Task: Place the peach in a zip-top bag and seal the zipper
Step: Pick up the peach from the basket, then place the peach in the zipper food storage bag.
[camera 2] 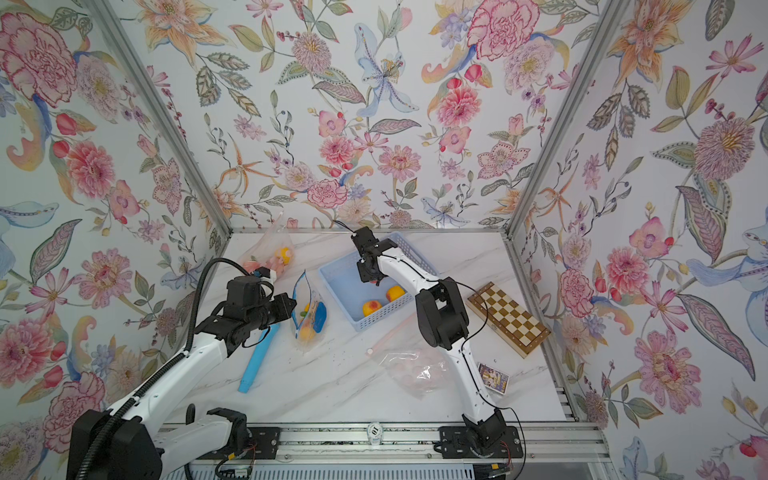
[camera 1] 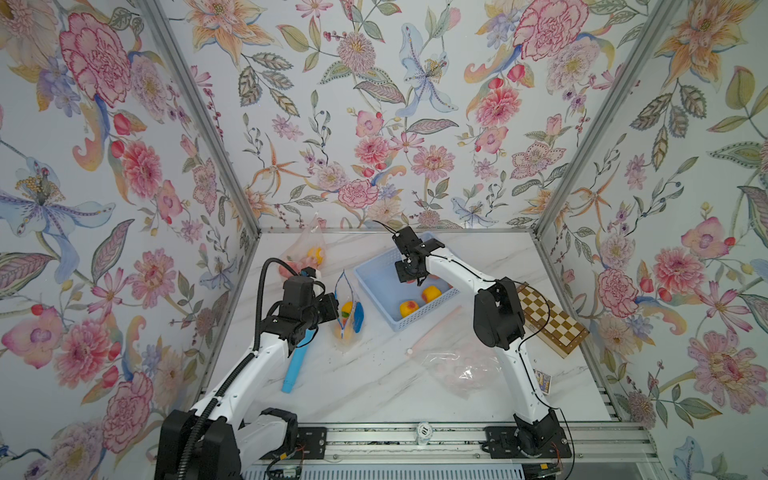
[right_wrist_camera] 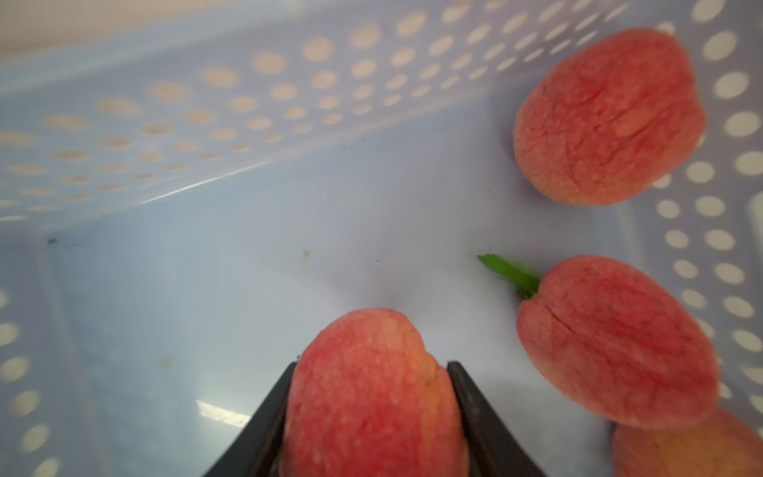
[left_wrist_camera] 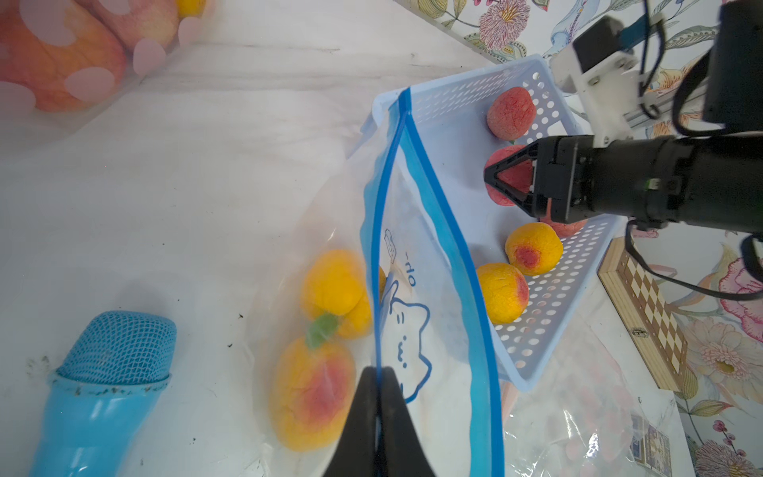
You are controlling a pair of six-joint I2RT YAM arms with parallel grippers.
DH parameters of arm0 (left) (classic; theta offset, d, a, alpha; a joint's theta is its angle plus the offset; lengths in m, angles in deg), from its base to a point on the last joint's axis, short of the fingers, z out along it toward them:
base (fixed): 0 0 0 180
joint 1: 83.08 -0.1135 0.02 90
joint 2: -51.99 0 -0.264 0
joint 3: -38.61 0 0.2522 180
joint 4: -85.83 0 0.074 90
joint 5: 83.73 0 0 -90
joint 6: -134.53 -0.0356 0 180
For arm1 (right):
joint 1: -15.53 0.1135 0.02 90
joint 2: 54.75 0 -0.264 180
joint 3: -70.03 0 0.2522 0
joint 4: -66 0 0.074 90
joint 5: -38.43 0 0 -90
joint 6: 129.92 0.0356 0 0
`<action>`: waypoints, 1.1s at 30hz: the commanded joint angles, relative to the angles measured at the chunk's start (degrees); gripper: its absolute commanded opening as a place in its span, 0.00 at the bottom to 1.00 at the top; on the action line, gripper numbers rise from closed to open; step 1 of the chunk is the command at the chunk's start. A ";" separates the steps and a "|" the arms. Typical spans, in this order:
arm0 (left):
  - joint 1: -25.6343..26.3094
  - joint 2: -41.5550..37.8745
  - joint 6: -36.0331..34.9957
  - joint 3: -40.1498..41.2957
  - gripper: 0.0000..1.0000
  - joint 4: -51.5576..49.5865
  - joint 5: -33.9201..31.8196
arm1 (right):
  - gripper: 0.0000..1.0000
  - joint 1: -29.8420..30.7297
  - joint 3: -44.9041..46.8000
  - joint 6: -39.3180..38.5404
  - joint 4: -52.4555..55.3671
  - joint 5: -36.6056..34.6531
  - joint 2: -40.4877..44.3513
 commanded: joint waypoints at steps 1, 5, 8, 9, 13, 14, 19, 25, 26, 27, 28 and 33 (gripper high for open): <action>-0.57 -0.18 0.27 0.63 0.06 1.60 0.58 | 0.47 3.37 -1.53 0.21 0.78 1.21 7.03; -0.57 0.24 0.36 0.73 0.06 2.01 0.81 | 0.45 7.85 -2.99 0.37 -0.20 3.19 10.05; -0.55 0.26 0.38 0.82 0.06 2.26 0.84 | 0.45 10.60 -3.74 1.08 -1.76 6.25 11.42; -0.51 0.19 0.47 0.95 0.06 2.35 0.83 | 0.45 11.40 -3.86 1.49 -2.53 7.63 11.82; -0.57 0.11 0.56 1.17 0.06 2.63 0.69 | 0.45 13.79 -3.95 3.55 -5.91 13.64 12.55; -0.55 0.11 0.58 1.26 0.06 2.70 0.76 | 0.45 14.26 -3.85 4.17 -6.95 15.41 12.45; -0.56 0.33 0.62 1.35 0.06 3.10 0.94 | 0.44 16.04 -3.88 6.39 -9.76 20.89 11.01; -0.51 0.39 0.87 1.57 0.05 3.72 1.01 | 0.45 16.70 -3.61 7.85 -9.95 22.34 8.56; -0.56 0.43 1.00 1.61 0.05 3.82 1.03 | 0.45 16.68 -3.49 8.15 -9.93 22.58 8.19; -0.57 0.43 1.12 1.68 0.05 3.96 1.11 | 0.44 16.73 -3.25 8.36 -9.93 22.61 7.89; -0.55 0.42 1.19 1.70 0.05 4.03 1.24 | 0.45 16.63 -3.08 8.46 -9.94 22.59 7.57; -0.54 0.03 1.44 1.70 0.05 4.11 1.14 | 0.45 16.51 -1.24 9.51 -9.93 21.24 6.37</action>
